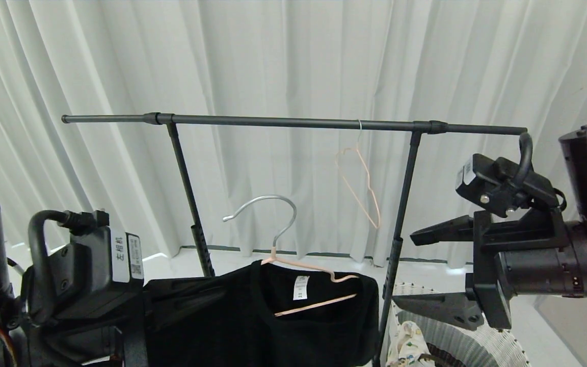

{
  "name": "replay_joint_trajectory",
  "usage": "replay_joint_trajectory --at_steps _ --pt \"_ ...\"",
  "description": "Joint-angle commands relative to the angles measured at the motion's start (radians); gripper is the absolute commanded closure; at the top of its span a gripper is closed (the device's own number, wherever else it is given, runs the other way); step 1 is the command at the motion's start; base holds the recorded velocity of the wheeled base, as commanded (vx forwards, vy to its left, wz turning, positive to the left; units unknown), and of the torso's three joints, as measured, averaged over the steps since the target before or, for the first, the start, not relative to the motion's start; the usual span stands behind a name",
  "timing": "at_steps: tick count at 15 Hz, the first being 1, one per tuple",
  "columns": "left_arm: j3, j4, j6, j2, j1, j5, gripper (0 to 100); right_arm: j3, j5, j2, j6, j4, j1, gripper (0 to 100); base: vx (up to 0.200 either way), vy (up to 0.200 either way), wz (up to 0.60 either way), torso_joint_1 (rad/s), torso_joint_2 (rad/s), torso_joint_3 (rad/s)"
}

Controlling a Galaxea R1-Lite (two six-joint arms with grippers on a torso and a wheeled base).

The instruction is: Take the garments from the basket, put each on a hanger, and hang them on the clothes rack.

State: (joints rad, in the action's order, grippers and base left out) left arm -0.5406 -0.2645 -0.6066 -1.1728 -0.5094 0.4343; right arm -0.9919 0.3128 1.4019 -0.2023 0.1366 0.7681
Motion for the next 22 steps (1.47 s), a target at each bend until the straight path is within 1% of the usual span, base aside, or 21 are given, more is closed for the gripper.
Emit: replay_joint_trajectory --at_steps 1,5,9,11,14,17,20,21,22 --pt "-0.001 -0.001 0.001 0.03 -0.026 0.0 100 -0.024 0.017 0.04 -0.037 0.023 0.039 0 0.0 0.0 0.0 0.0 0.0 0.0" --pt "-0.002 -0.001 0.001 0.056 -0.064 0.0 100 -0.103 0.04 0.181 -0.115 0.023 0.077 0 0.0 0.0 0.0 0.0 0.0 0.0" --pt "-0.004 -0.001 0.001 0.062 -0.075 0.0 100 -0.191 0.039 0.29 -0.123 0.02 0.106 0 0.0 0.0 0.0 0.0 0.0 0.0" --pt "-0.004 -0.001 0.001 0.062 -0.075 0.0 100 -0.206 0.034 0.321 -0.121 0.005 0.108 0 0.0 0.0 0.0 0.0 0.0 0.0" --pt "-0.004 -0.001 0.001 0.062 -0.077 0.0 100 -0.206 0.032 0.338 -0.121 -0.003 0.115 0 0.0 0.0 0.0 0.0 0.0 0.0" --pt "-0.005 -0.001 0.001 0.062 -0.084 0.0 100 -0.205 0.031 0.364 -0.123 -0.048 0.12 0 0.0 0.0 0.0 0.0 0.0 0.0" --pt "-0.007 -0.001 0.001 0.062 -0.086 0.0 100 -0.205 0.029 0.376 -0.127 -0.057 0.122 0 0.0 0.0 0.0 0.0 0.0 0.0" --pt "-0.009 -0.001 0.001 0.062 -0.086 0.0 100 -0.205 0.029 0.384 -0.143 -0.064 0.122 100 0.0 0.0 0.0 0.0 0.0 0.0" --pt "-0.009 -0.001 0.001 0.062 -0.086 0.001 100 -0.206 0.028 0.385 -0.149 -0.064 0.122 100 0.0 0.0 0.0 0.0 0.0 0.0"
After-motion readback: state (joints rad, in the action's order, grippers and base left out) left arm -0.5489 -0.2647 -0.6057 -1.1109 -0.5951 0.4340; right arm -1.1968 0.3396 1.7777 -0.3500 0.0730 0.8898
